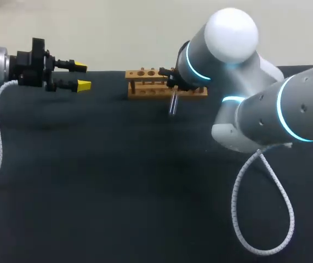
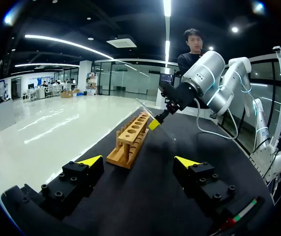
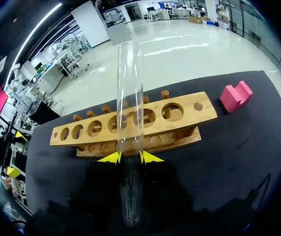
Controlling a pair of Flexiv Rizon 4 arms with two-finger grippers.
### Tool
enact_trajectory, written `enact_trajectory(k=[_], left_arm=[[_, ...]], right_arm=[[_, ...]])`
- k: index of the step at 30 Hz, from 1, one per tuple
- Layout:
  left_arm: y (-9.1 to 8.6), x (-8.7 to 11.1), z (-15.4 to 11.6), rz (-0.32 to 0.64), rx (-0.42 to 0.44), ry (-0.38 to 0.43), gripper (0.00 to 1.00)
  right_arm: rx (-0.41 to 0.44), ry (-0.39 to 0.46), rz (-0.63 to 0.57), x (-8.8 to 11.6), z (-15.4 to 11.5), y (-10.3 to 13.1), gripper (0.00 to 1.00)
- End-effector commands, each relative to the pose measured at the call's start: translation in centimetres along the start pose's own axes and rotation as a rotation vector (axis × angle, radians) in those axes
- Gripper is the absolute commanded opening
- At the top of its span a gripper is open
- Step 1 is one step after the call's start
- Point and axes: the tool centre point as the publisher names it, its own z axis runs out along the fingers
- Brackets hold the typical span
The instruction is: Grasp the test tube, adjust it, and insert it.
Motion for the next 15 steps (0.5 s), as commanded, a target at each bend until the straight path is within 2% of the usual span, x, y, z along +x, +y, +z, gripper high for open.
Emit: enact_trajectory(k=[1, 8, 15], left_arm=[[-0.2, 0.1, 0.0, 0.003, -0.005, -0.003, 1.0], [-0.2, 0.1, 0.0, 0.003, -0.005, -0.003, 1.0], [-0.2, 0.1, 0.0, 0.003, -0.005, -0.003, 1.0]], right_arm=[[0.049, -0.135, 0.018, 1.1, -3.5, -0.2, 0.0], [0.115, -0.199, 0.031, 1.4, -6.5, -1.2, 0.0], [0.125, -0.279, 0.04, 1.6, -9.3, -2.4, 0.0]])
